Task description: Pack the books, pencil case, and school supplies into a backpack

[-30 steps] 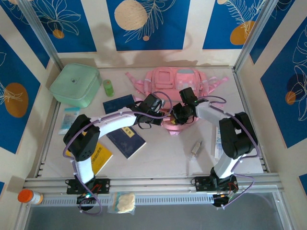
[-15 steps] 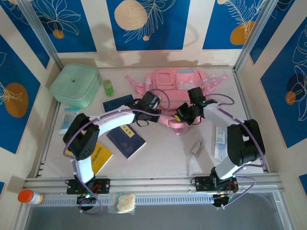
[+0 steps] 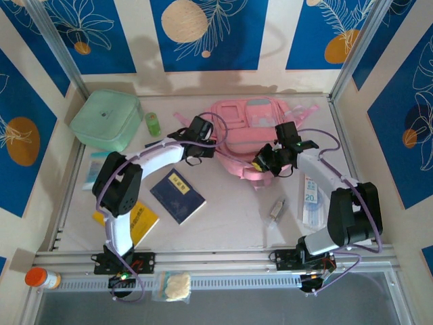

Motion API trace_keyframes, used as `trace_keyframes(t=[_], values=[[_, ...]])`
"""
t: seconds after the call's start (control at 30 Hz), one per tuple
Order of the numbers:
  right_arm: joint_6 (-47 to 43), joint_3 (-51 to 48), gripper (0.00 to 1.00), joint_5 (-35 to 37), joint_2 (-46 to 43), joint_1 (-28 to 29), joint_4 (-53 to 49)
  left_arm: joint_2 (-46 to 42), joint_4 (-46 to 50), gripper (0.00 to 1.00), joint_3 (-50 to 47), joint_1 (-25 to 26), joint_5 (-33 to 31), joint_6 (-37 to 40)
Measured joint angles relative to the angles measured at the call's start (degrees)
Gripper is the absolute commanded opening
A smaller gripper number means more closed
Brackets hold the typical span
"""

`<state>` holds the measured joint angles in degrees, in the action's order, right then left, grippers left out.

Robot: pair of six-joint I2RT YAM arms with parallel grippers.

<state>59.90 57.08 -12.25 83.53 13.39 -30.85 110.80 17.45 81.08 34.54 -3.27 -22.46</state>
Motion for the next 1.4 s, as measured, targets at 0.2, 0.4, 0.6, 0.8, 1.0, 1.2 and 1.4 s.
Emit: trace_keyframes(t=[0.2, 0.4, 0.6, 0.8, 1.0, 1.2, 1.4], values=[[0.00, -0.11, 0.00, -0.39, -0.24, 0.79, 0.26, 3.52, -0.17, 0.00, 4.42, -3.26, 0.26, -0.57], [0.76, -0.15, 0.00, 1.79, -0.22, 3.98, 1.62, 6.14, 0.24, 0.00, 7.02, -4.17, 0.44, -1.20], [2.01, -0.15, 0.00, 3.28, 0.50, 5.75, 2.56, 8.24, 2.54, 0.00, 9.77, -4.44, 0.42, -0.94], [3.19, -0.22, 0.00, 4.96, 0.92, 6.19, 4.46, 11.47, 5.70, 0.00, 15.72, -4.83, 0.44, -0.35], [4.04, -0.22, 0.14, 6.27, 2.19, 7.89, 5.92, 11.56, 5.55, 0.20, 15.67, -5.53, 1.84, -0.90], [1.66, -0.04, 0.41, 6.78, 2.25, 8.04, 5.60, 7.41, 4.35, 0.41, 8.72, -5.92, 4.85, -0.96], [-2.99, 0.00, 0.57, 6.23, -2.21, 9.03, 4.17, -8.11, -1.25, 0.63, -7.50, -5.92, 10.93, -4.57]])
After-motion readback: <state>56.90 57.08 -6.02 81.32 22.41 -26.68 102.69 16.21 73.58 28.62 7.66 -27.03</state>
